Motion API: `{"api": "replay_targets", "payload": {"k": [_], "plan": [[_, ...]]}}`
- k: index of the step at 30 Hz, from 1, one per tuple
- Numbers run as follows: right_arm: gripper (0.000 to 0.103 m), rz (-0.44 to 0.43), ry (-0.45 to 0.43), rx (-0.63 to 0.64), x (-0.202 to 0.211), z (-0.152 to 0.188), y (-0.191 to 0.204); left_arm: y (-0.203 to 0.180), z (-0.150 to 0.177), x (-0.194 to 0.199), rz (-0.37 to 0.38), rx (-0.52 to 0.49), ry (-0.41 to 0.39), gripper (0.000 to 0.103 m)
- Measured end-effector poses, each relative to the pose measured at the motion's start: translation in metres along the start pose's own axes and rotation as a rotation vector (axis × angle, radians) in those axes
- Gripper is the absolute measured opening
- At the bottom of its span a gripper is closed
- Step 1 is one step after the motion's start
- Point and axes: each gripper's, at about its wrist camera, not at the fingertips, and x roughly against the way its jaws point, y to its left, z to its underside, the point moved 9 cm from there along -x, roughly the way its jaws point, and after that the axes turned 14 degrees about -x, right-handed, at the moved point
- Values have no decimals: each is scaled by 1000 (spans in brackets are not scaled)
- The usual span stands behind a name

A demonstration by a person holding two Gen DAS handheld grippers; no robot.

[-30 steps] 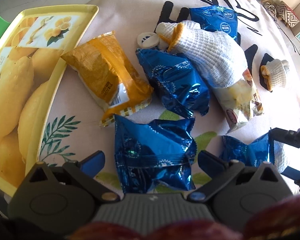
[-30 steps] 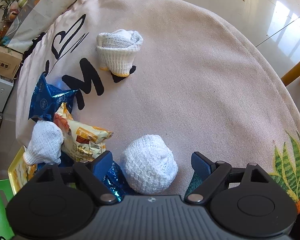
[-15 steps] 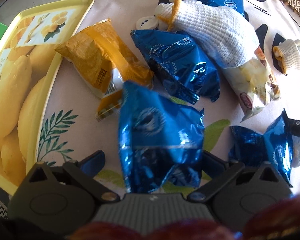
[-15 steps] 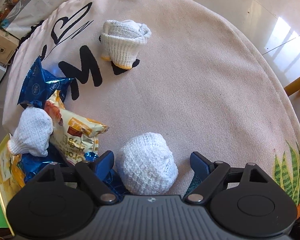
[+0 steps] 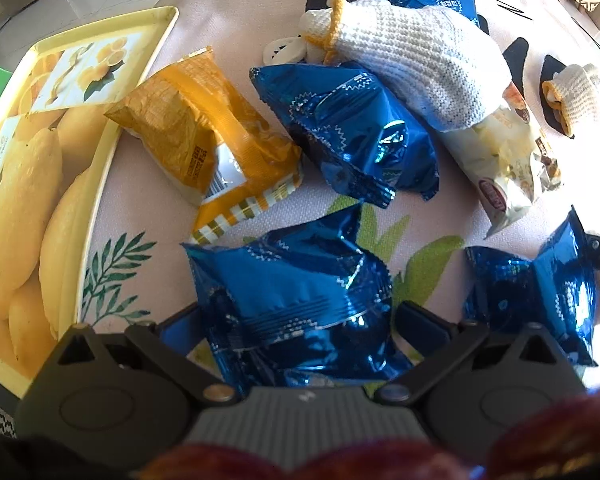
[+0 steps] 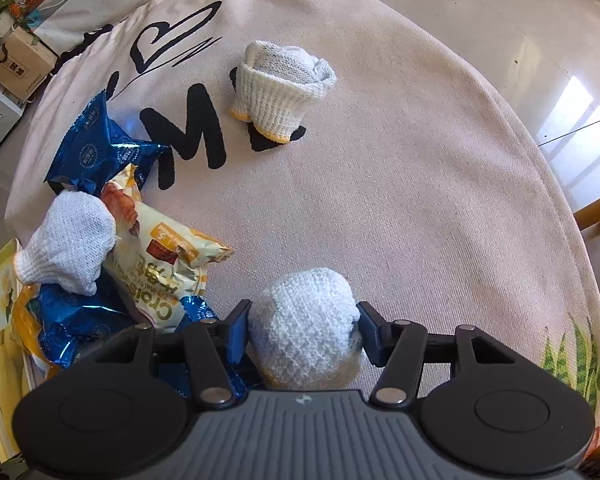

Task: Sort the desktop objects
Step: 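Close the right tool around the white mesh-wrapped ball, then lift the mesh-wrapped ball with the right tool toward the tray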

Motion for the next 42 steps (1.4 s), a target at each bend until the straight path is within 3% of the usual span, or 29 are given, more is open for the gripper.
{"api": "replay_targets", "payload": {"k": [4,13,19,36,42], "plan": [[56,-12,0,-21,1,-3,0,2,0,2,-5,7,-10,101],[56,-42,-4,-35,7,-7,4,11,-2,12,19,49,-50,82],[56,-55,-6,-37,10,-8,5,9,-3,20,43,48,-65,82],[56,-146,-44,7,29,-15,24,-26,-14,63,59,-89,-239,82],[56,-180,-58,35,36,-16,32,-29,-15,74,74,-94,-265,82]]}}
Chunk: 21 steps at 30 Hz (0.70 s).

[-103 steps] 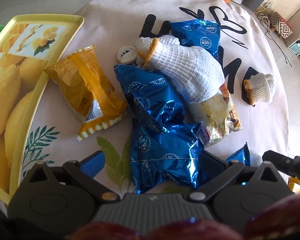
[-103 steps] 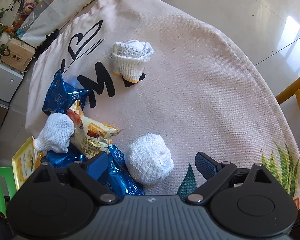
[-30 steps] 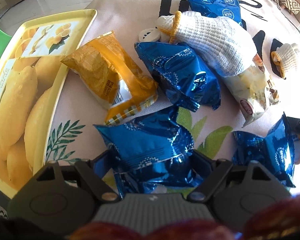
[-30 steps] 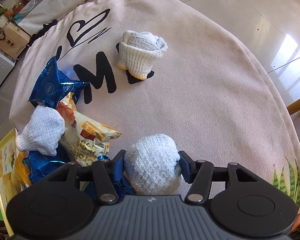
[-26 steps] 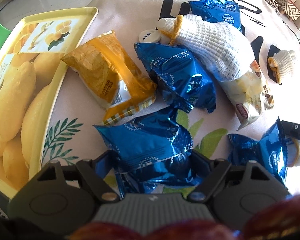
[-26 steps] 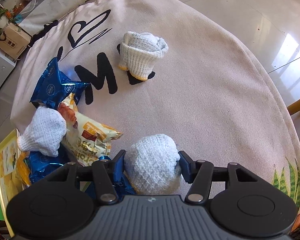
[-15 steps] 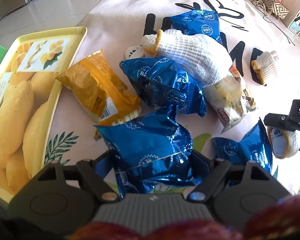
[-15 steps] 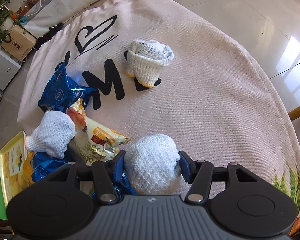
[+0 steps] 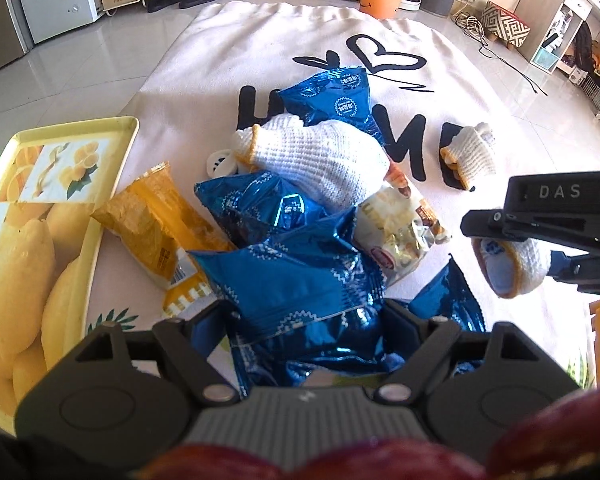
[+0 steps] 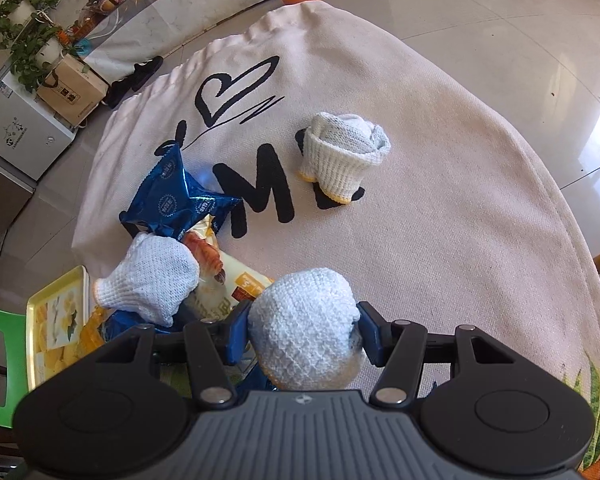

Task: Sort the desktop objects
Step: 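Lift the mesh-wrapped ball with the right tool toward the tray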

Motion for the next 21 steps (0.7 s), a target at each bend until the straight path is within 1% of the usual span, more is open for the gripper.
{"api": "replay_targets", "payload": {"k": [11,17,21], "plan": [[56,-22,4,39,0,3,11,2,-4,3,-10,12,-7,82],[56,-32,-6,64,3,4,20,5,-8,11,-5,24,-31,82],[56,-45,-21,97,5,6,32,13,-13,21,-1,49,-59,82]]}}
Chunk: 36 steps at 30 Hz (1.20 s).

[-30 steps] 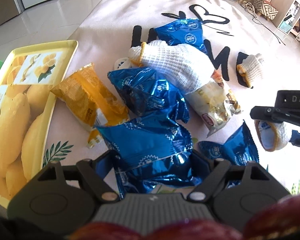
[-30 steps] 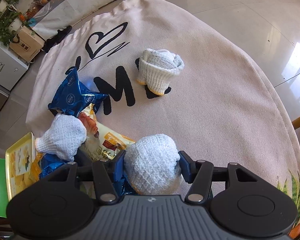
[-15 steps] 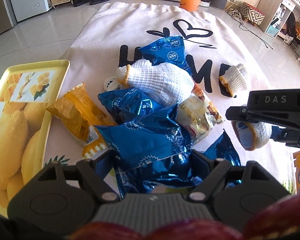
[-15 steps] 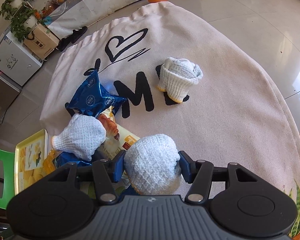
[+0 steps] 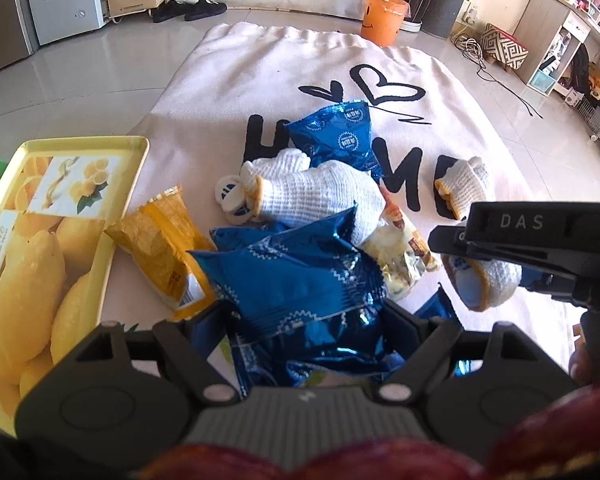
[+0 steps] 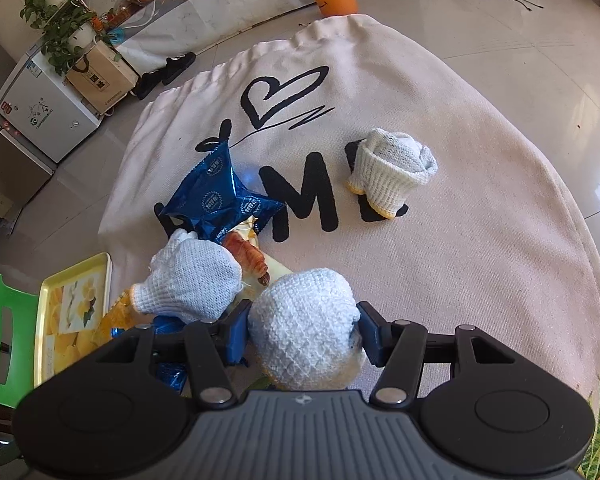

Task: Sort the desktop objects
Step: 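Lift the mesh-wrapped ball with the right tool toward the tray, then carry the mesh ball to the tray with the right tool while the left tool carries a blue bag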

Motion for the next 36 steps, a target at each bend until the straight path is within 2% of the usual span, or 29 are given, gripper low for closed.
{"api": "replay_targets", "payload": {"k": [8,18,26,36], "plan": [[56,-37,-4,48,-2,5,31,34,-2,7,-34,80,-9,82],[56,-119,11,114,-8,19,82,101,1,15,-122,230,-12,82],[56,-251,27,200,-9,33,134,160,21,20,-225,384,25,82],[56,-408,176,356,-35,90,202,213,63,20,-331,558,133,82]]}}
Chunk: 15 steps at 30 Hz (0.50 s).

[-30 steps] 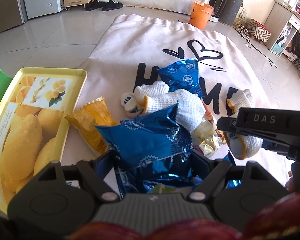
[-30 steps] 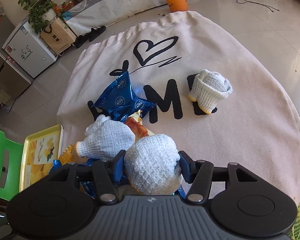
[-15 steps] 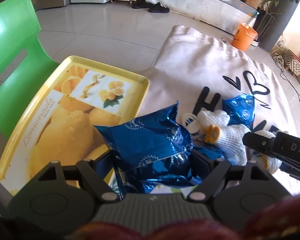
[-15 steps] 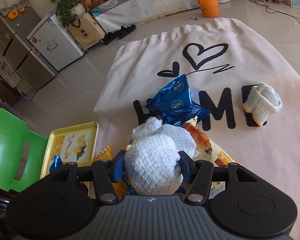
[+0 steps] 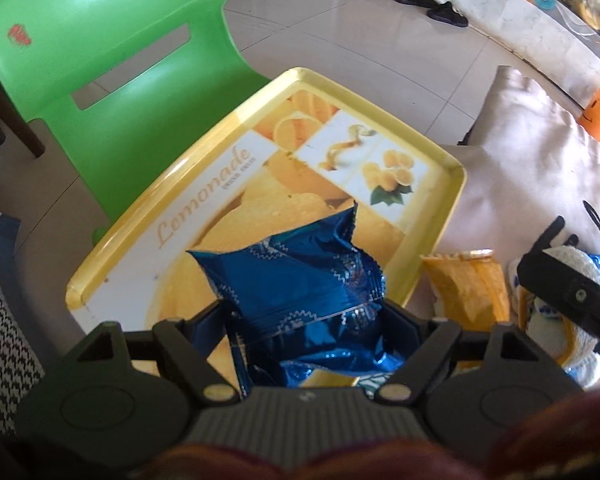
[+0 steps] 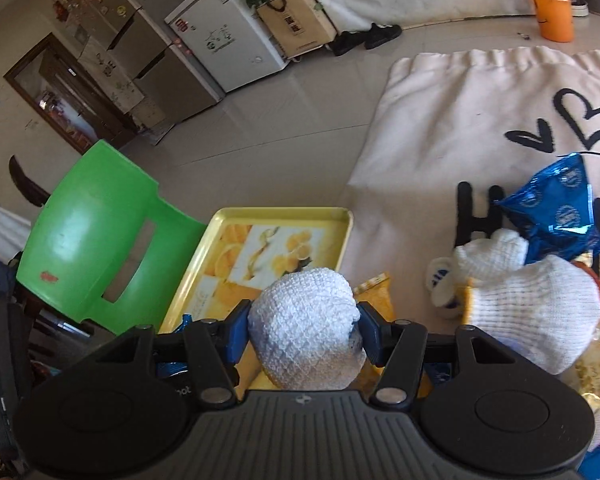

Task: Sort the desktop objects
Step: 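Carry the mesh ball to the tray with the right tool while the left tool carries a blue bag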

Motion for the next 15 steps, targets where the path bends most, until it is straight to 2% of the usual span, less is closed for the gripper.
{"api": "replay_targets", "payload": {"k": [7,15], "plan": [[56,-71,83,10,-33,12,16,29,7,-6,-61,101,49,82],[57,-129,115,-28,-64,8,33,43,11,-11,-65,181,80,83]]}}
